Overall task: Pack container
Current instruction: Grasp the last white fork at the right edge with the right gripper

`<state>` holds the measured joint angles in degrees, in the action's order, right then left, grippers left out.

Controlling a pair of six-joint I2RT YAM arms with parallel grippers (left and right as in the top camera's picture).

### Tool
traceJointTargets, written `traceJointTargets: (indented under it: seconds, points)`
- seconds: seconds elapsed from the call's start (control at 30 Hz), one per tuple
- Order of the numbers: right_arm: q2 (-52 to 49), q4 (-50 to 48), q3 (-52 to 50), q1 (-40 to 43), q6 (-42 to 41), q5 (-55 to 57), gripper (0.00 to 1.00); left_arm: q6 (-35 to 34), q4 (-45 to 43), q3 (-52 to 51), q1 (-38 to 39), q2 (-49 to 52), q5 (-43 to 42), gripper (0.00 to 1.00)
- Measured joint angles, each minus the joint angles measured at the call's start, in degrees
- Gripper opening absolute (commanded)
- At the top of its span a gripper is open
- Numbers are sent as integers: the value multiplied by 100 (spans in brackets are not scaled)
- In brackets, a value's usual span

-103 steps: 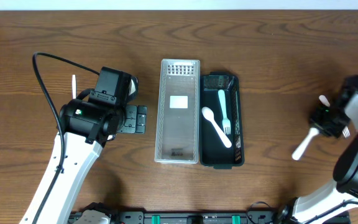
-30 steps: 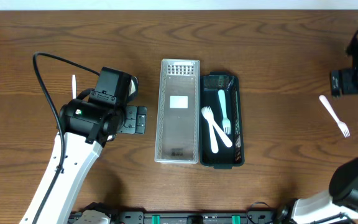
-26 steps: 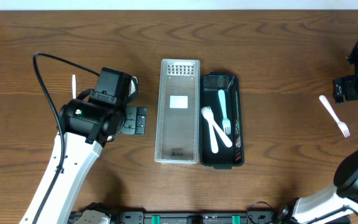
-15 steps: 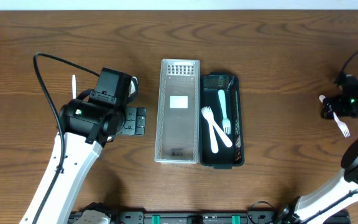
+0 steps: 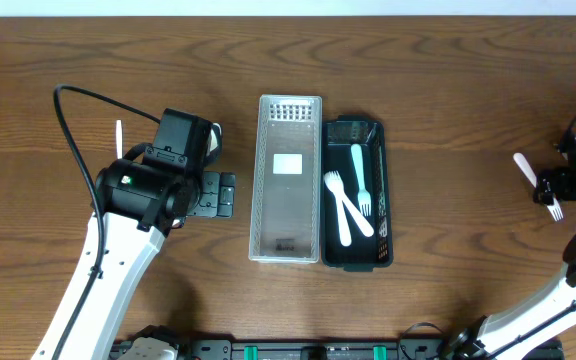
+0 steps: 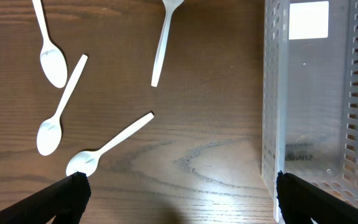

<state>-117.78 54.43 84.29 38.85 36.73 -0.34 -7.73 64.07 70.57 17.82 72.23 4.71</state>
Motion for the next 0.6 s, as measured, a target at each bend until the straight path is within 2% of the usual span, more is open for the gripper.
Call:
traceJointTargets:
  seconds: [0.6]
  points:
    - [-258, -2, -2, 105, 0, 15, 91, 0, 0, 0, 0, 0, 0, 98]
